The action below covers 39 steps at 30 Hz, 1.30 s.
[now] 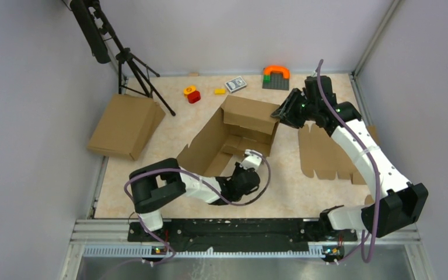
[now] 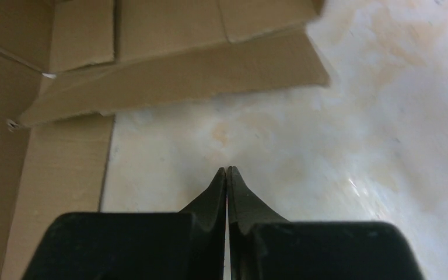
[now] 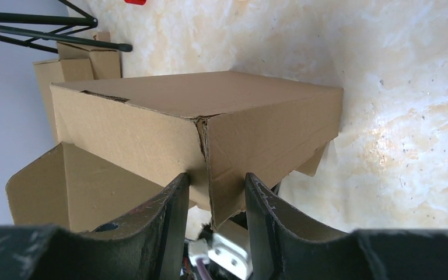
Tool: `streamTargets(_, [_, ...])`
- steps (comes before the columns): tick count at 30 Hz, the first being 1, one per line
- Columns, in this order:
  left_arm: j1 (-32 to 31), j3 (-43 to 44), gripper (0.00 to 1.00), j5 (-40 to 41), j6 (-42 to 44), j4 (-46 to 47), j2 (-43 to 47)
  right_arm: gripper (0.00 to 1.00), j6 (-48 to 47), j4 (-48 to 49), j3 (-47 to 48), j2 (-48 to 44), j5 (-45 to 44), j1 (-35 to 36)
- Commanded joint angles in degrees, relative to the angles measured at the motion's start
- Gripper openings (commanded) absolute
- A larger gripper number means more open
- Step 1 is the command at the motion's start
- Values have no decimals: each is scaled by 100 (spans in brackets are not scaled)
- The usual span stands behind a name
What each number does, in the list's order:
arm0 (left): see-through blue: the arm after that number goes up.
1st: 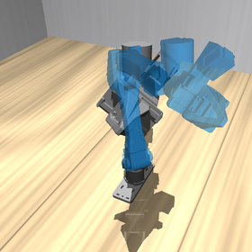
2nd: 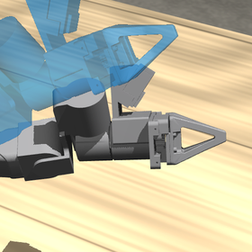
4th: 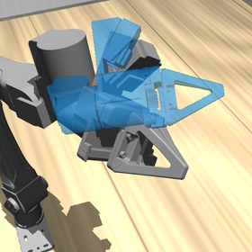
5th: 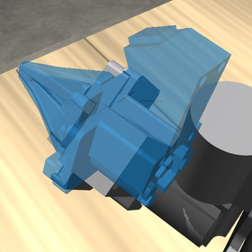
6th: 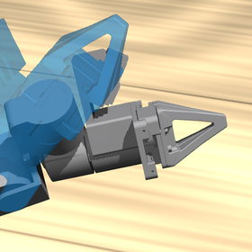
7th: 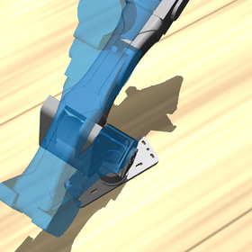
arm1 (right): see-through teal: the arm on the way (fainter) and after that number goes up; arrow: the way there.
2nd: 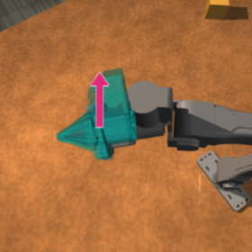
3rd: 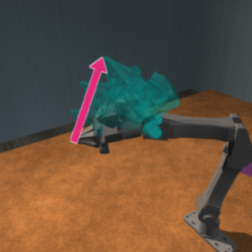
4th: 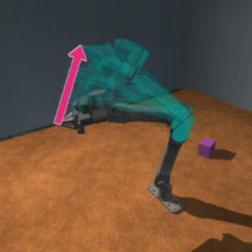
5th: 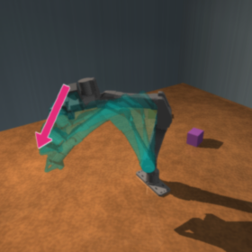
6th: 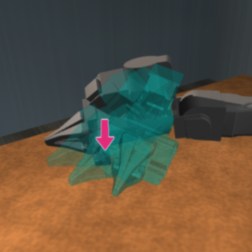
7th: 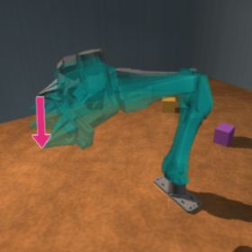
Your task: Fold the paper box
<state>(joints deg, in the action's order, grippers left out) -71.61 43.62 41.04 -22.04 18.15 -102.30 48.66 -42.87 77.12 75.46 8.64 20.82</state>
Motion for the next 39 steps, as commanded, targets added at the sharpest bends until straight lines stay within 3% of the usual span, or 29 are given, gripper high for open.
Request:
streamTargets(1, [431,-148,0,-301,157,835,34,39,-122,-15,-21,-100,-106,-43])
streamTargets(39, [1109,470,0,-1131,672,1252,234,39,-262,33,-66,-57,-115,-125])
